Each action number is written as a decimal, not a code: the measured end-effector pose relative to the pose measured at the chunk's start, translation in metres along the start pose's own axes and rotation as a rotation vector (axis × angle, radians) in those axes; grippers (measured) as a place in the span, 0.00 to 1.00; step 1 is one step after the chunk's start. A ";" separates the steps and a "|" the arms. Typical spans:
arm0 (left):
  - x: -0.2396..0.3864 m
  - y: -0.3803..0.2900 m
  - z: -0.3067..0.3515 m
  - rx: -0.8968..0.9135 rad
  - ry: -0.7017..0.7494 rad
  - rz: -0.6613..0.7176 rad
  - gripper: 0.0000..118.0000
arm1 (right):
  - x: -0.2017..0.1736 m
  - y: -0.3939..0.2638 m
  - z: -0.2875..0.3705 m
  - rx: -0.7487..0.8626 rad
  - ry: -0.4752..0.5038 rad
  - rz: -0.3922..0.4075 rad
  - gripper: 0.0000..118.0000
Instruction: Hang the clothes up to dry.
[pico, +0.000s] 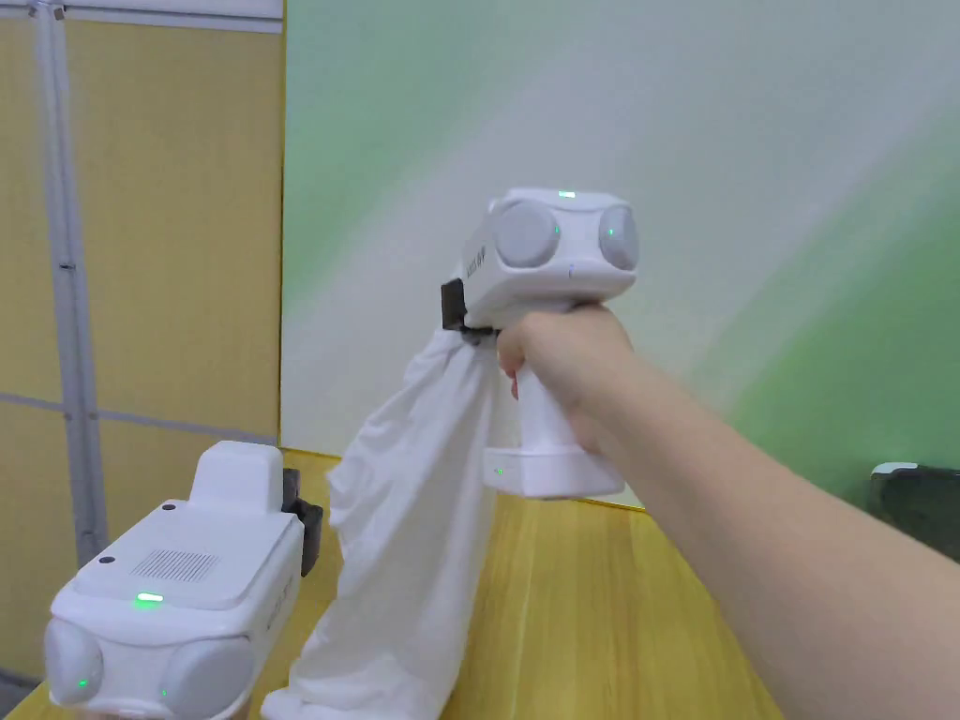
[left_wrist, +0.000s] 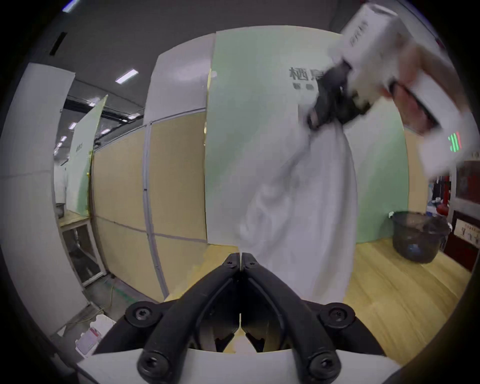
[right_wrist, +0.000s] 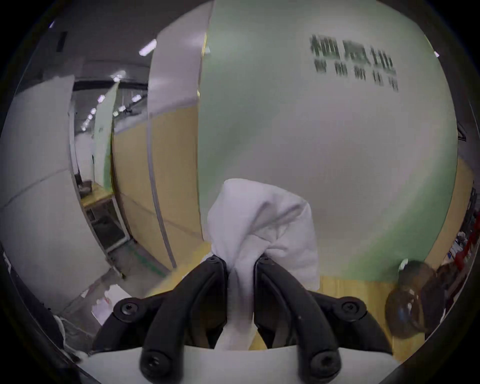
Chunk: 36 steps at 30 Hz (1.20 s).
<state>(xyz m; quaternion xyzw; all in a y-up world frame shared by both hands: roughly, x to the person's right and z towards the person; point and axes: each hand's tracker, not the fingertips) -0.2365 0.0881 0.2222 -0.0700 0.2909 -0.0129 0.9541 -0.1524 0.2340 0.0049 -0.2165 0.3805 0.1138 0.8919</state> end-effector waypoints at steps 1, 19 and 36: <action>0.003 -0.003 0.000 -0.001 -0.006 -0.002 0.00 | 0.006 -0.018 -0.010 -0.037 -0.007 -0.006 0.13; 0.071 -0.011 -0.019 -0.051 -0.123 -0.034 0.00 | 0.216 -0.216 0.020 -0.252 -0.256 -0.291 0.13; 0.146 -0.025 -0.023 -0.106 -0.187 -0.058 0.00 | 0.254 -0.293 0.111 -0.203 -0.478 -0.424 0.84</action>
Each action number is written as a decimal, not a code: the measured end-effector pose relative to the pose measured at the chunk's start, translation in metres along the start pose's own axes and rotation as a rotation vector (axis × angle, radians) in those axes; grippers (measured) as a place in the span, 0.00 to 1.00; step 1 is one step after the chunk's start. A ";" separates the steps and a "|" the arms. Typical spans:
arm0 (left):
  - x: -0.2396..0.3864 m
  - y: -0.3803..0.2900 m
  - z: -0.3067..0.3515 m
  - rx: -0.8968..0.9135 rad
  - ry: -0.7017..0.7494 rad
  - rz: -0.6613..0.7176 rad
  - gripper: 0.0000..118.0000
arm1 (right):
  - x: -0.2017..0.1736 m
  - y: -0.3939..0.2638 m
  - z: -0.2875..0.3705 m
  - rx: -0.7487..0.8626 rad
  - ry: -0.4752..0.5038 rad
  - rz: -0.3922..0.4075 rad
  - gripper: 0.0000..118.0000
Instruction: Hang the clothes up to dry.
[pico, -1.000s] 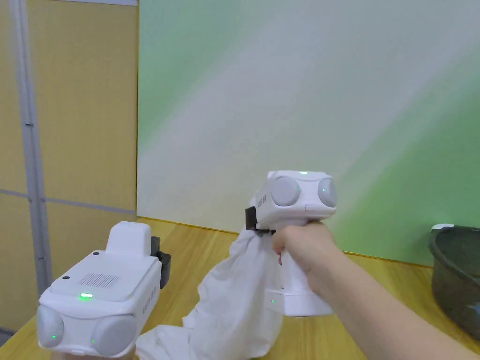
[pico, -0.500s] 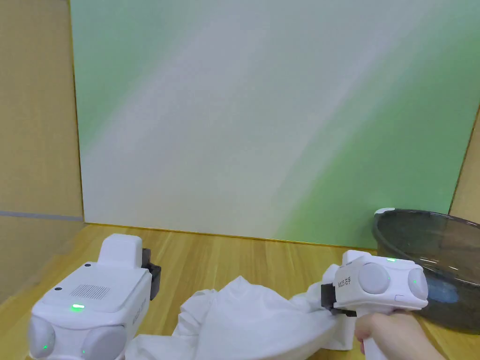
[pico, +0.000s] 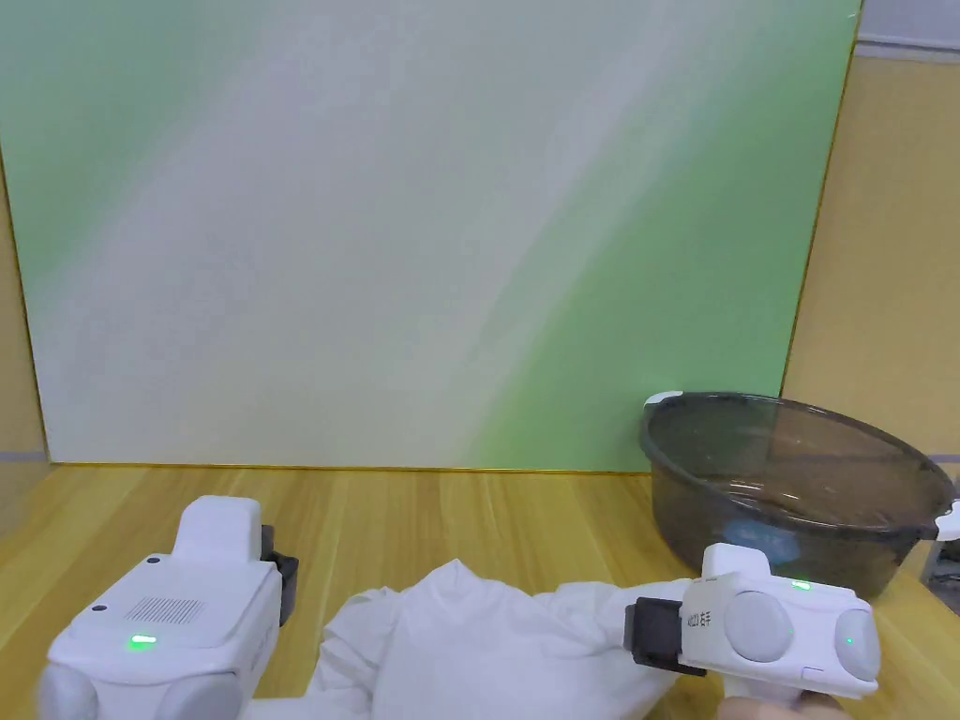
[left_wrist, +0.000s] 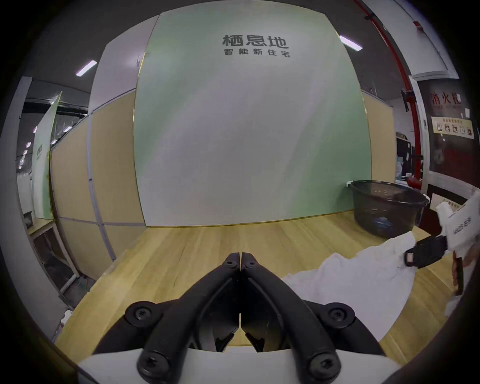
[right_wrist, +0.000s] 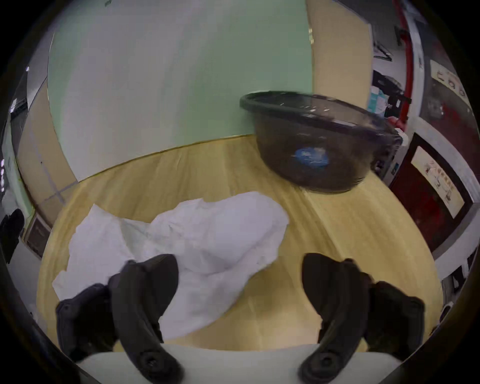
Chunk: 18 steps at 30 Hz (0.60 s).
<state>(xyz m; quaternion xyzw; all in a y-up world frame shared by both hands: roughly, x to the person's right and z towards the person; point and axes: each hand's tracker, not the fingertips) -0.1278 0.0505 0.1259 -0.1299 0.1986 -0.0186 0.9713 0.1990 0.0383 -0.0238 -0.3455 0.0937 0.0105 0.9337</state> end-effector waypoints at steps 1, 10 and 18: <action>0.000 -0.003 0.002 -0.005 -0.007 0.022 0.00 | 0.001 -0.004 0.011 0.036 -0.006 -0.004 0.84; -0.001 -0.021 0.016 -0.082 0.030 -0.008 0.00 | 0.008 -0.055 0.047 0.144 -0.070 0.085 0.77; -0.009 -0.026 0.037 -0.090 0.015 -0.007 0.00 | 0.009 -0.070 0.041 0.112 -0.042 0.093 0.00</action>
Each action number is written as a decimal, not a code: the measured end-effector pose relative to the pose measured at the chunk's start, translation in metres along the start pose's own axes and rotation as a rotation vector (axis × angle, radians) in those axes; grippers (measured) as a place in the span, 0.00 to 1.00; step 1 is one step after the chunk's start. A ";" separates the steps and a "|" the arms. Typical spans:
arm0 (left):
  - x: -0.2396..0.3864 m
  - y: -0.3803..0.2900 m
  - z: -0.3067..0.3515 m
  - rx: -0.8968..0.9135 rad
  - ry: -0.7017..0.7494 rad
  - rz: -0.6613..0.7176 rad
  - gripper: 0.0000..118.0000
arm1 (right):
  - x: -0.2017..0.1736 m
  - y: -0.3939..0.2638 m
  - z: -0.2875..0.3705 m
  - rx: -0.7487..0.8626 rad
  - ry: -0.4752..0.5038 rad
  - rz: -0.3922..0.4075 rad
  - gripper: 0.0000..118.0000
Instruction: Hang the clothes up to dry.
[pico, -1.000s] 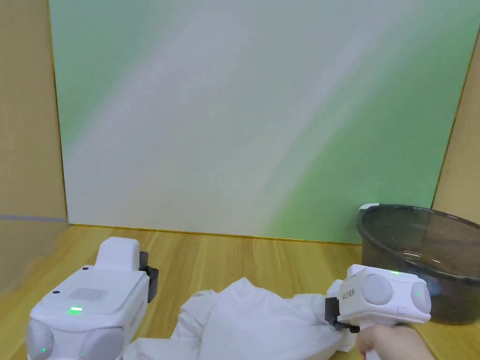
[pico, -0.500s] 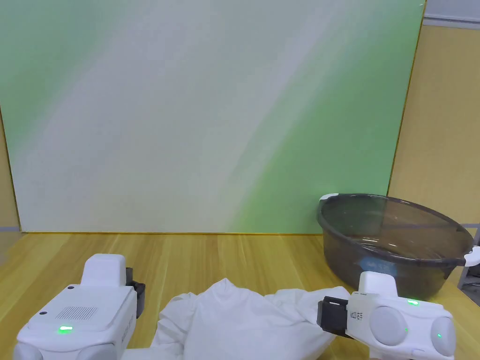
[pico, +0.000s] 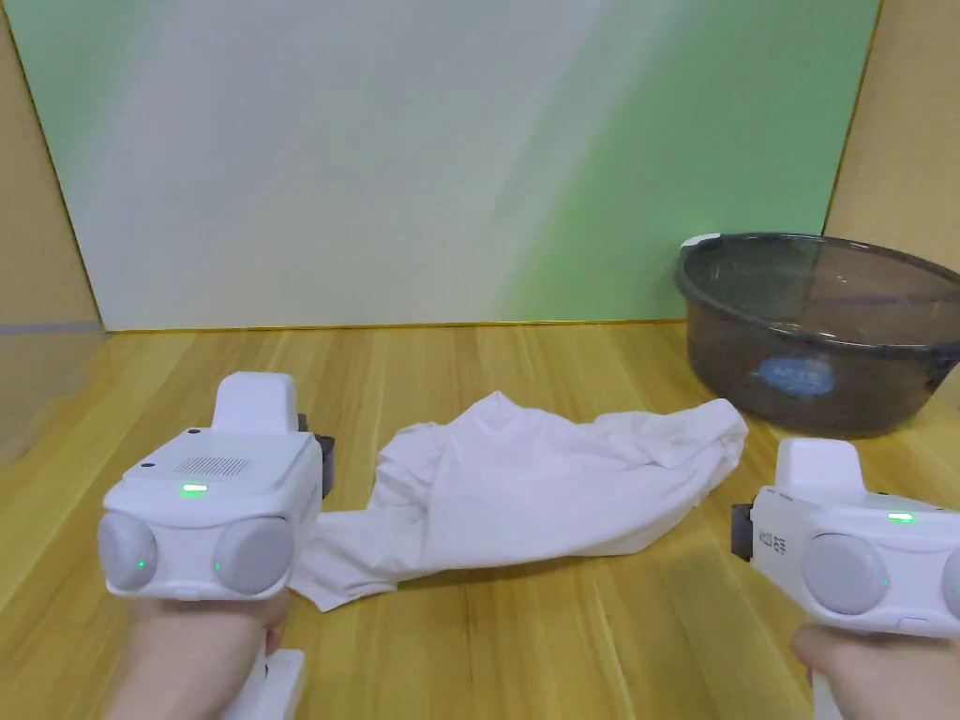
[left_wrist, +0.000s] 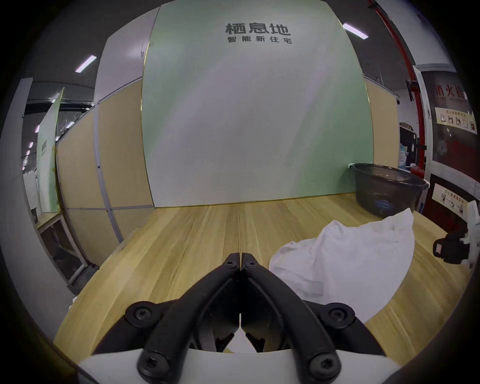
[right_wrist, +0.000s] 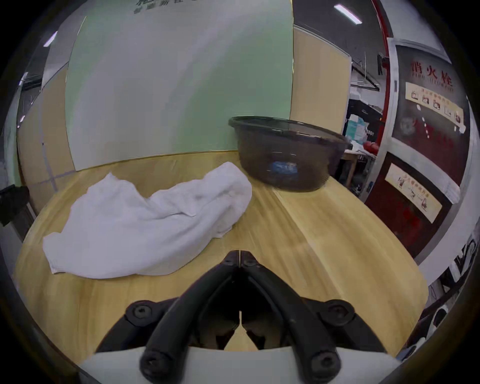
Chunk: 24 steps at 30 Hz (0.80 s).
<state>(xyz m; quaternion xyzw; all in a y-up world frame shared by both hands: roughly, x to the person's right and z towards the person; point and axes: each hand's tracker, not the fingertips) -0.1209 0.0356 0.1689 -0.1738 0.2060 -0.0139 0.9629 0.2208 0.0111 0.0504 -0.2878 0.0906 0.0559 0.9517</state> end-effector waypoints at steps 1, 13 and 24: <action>-0.002 0.000 0.001 -0.011 -0.002 -0.001 0.00 | 0.000 0.003 0.001 0.000 0.004 0.006 0.00; -0.020 -0.004 -0.032 -0.342 -0.119 0.041 0.44 | -0.011 0.004 0.010 -0.027 0.047 0.045 0.00; -0.003 -0.045 -0.091 -0.572 -0.142 0.013 0.46 | -0.016 -0.004 -0.003 -0.077 0.067 0.066 0.00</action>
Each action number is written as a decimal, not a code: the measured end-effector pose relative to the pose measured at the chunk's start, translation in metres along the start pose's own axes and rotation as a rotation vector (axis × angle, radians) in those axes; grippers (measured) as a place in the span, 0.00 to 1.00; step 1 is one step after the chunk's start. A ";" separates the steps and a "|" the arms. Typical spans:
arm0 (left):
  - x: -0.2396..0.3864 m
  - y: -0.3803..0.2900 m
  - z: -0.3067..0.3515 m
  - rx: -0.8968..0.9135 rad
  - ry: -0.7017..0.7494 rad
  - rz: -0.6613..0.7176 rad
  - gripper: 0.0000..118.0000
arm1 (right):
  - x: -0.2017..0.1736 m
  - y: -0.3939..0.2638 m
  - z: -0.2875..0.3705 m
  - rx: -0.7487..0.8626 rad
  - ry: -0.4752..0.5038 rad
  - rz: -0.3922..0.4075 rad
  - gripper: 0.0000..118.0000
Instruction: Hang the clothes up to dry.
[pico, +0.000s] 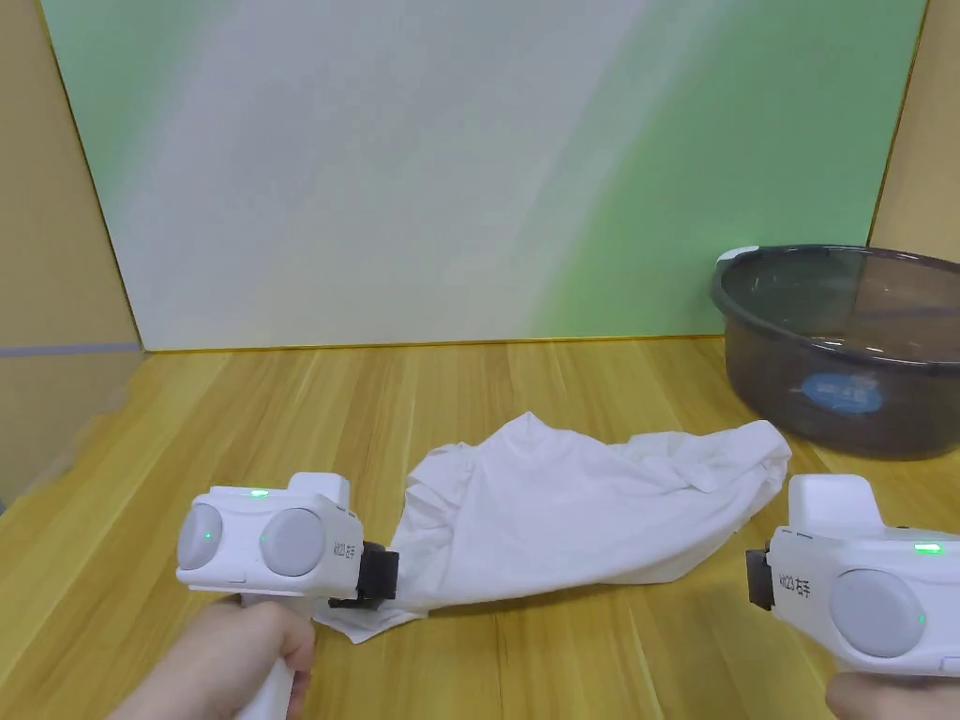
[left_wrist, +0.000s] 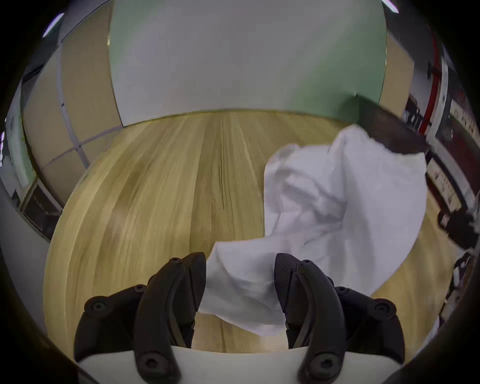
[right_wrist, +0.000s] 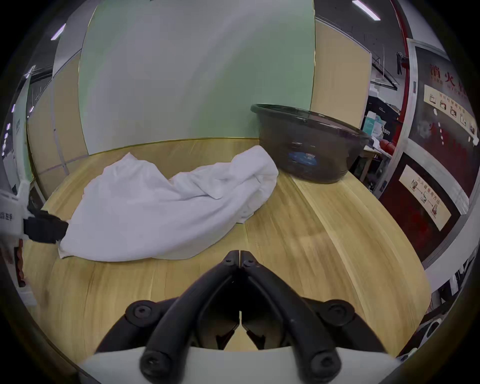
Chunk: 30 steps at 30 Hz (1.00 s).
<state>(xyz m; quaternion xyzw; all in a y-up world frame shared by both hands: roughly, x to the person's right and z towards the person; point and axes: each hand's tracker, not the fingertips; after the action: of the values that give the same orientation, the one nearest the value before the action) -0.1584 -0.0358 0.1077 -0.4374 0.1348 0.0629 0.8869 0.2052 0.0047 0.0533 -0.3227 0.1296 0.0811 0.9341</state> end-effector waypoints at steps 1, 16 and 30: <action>-0.003 -0.004 0.013 0.124 -0.034 0.046 0.47 | 0.000 0.000 -0.001 -0.002 0.002 0.002 0.00; 0.004 -0.003 0.019 0.089 -0.067 0.032 0.07 | 0.021 0.020 -0.001 -0.007 0.065 -0.045 0.09; 0.003 -0.010 0.014 0.120 -0.050 0.005 0.07 | 0.050 0.150 -0.087 -0.250 0.105 -0.145 0.78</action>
<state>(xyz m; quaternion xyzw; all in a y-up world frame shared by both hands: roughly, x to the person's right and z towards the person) -0.1510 -0.0309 0.1230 -0.3812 0.1171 0.0679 0.9145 0.2010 0.0709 -0.1147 -0.4487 0.1436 0.0122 0.8820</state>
